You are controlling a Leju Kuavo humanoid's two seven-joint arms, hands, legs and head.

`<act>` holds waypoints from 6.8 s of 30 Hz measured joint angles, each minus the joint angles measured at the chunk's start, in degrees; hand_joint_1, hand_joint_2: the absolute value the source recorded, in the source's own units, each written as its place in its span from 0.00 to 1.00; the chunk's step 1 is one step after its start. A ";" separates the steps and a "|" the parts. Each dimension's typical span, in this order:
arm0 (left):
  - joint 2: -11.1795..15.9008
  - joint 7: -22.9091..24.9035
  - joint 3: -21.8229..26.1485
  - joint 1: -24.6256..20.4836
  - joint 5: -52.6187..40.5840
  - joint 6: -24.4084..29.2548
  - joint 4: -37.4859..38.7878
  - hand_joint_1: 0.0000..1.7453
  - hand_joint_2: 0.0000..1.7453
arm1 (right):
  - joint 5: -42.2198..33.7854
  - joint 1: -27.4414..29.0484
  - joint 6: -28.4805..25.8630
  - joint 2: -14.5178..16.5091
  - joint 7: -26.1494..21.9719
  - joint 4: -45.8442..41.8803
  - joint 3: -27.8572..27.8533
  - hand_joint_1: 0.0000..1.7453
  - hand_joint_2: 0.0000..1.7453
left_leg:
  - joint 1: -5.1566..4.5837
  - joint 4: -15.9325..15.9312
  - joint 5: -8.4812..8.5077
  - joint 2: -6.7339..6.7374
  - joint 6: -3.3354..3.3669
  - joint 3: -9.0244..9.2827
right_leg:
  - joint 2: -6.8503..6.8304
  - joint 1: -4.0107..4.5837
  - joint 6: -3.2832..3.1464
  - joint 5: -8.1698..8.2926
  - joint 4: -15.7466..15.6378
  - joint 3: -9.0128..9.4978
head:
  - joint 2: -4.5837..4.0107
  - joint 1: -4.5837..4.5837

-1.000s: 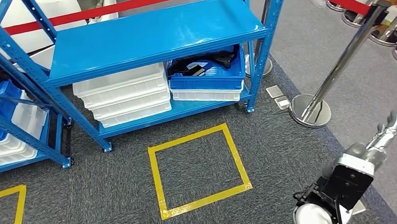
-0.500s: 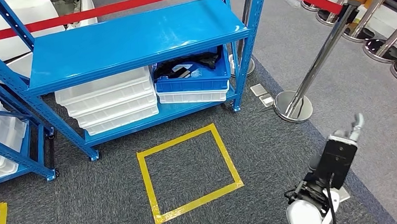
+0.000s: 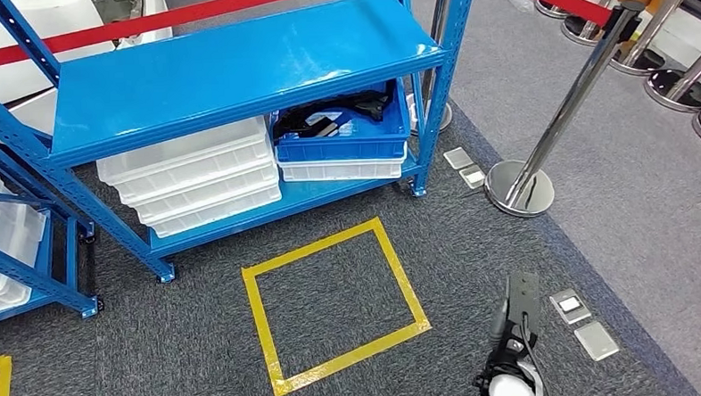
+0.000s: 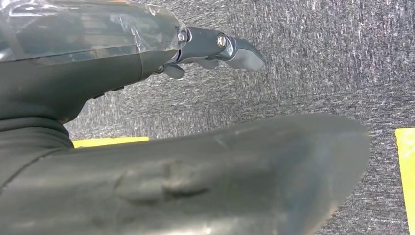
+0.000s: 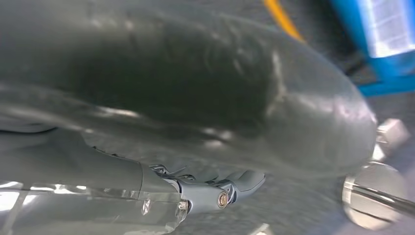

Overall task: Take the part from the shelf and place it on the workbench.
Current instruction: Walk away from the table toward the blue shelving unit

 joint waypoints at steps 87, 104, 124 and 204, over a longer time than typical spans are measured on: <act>1.16 -2.39 -0.20 0.02 -2.19 -6.94 0.22 0.00 0.00 | 22.65 -0.40 -0.24 -2.20 -12.61 -8.41 0.88 0.00 0.00 | -0.89 1.47 0.45 0.25 0.15 -1.78 | -0.17 0.58 -0.96 -1.92 1.71 0.20 | 0.00 -0.33; 1.16 -2.32 -0.20 0.02 -2.23 -6.55 0.22 0.00 0.00 | 22.58 -0.36 -0.24 -2.17 -12.60 -8.41 0.88 0.00 0.00 | -0.87 1.46 0.45 0.25 0.15 -1.78 | -0.17 0.59 -0.96 -1.92 1.71 0.22 | 0.00 -0.33; 1.16 -2.30 -0.20 0.02 -2.30 -6.52 0.22 0.00 0.00 | 22.43 -0.35 -0.24 -2.17 -12.35 -8.41 0.88 0.00 0.00 | -0.94 1.53 0.43 0.25 0.18 -1.78 | -0.17 0.51 -0.91 -1.89 1.68 0.23 | 0.00 -0.33; 1.04 -1.36 -0.24 0.16 -2.51 -5.04 0.55 0.00 0.00 | 22.39 0.20 -0.24 -1.87 -11.75 -8.39 0.77 0.00 0.00 | -0.12 1.41 0.77 0.30 -0.38 -2.34 | -0.93 -0.39 0.35 -2.82 0.55 2.03 | 0.00 0.08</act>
